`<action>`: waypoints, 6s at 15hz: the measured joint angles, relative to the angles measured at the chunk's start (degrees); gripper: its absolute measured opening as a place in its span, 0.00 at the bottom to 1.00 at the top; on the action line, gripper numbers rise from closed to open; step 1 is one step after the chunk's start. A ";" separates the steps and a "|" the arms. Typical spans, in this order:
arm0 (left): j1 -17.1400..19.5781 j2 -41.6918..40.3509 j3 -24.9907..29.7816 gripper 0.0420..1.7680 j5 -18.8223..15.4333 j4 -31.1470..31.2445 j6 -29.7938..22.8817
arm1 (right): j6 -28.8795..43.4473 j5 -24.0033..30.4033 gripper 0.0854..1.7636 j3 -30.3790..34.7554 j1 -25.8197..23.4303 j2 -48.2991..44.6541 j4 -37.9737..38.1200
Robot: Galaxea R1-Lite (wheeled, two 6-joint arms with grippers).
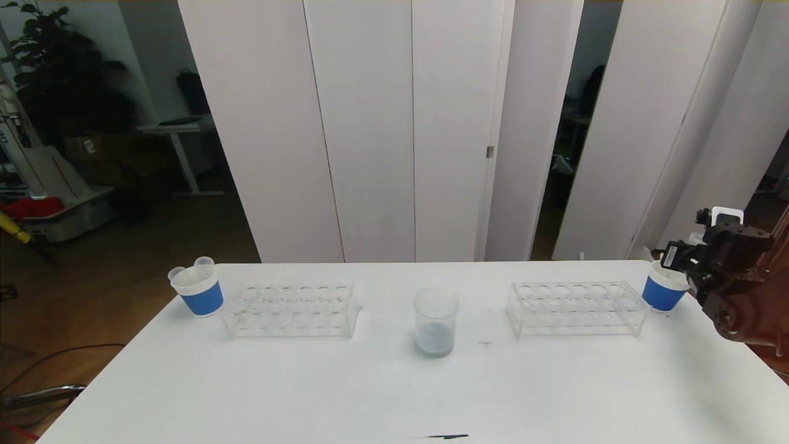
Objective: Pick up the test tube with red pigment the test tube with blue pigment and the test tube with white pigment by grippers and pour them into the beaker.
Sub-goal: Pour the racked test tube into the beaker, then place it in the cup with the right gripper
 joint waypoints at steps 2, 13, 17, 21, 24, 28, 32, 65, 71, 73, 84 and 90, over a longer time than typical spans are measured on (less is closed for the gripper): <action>0.00 0.00 0.00 0.98 0.00 -0.02 0.00 | 0.05 -0.05 0.30 0.94 0.00 0.00 -0.05; 0.00 0.00 0.00 0.98 0.00 -0.02 0.00 | 0.30 -0.13 0.30 2.93 -0.04 0.77 -2.01; 0.00 0.00 0.00 0.98 0.00 -0.02 0.02 | 0.30 0.09 0.63 2.90 -0.48 0.74 -2.15; 0.00 0.00 0.00 0.98 0.00 0.00 0.00 | 0.30 0.06 0.99 2.33 -0.48 0.22 -2.19; 0.00 0.00 0.00 0.98 0.00 -0.02 0.00 | 0.20 0.37 0.99 1.46 -0.74 -0.44 -2.06; 0.00 0.00 0.00 0.98 0.00 -0.02 0.00 | 0.22 1.74 0.99 0.12 -1.27 -1.18 -1.87; 0.00 0.00 0.00 0.98 0.00 -0.02 0.02 | 0.24 1.90 0.99 -0.11 -1.79 -1.55 -1.87; 0.00 0.00 0.00 0.98 0.00 -0.02 0.00 | 0.05 24.62 0.99 29.83 9.78 -110.26 62.09; 0.00 0.00 0.00 0.98 0.00 -0.02 0.00 | 2.17 19.81 0.99 52.65 11.57 -120.67 62.50; 0.00 0.00 0.00 0.98 0.00 -0.02 0.00 | 2.18 19.79 0.99 56.65 12.76 -124.31 62.72; 0.00 0.00 0.00 0.98 0.00 -0.02 0.02 | 1.24 17.01 0.99 60.95 13.58 -132.77 65.49; 0.00 0.00 0.00 0.98 -0.05 -0.02 0.00 | 1.21 17.07 0.99 61.06 13.58 -132.79 65.51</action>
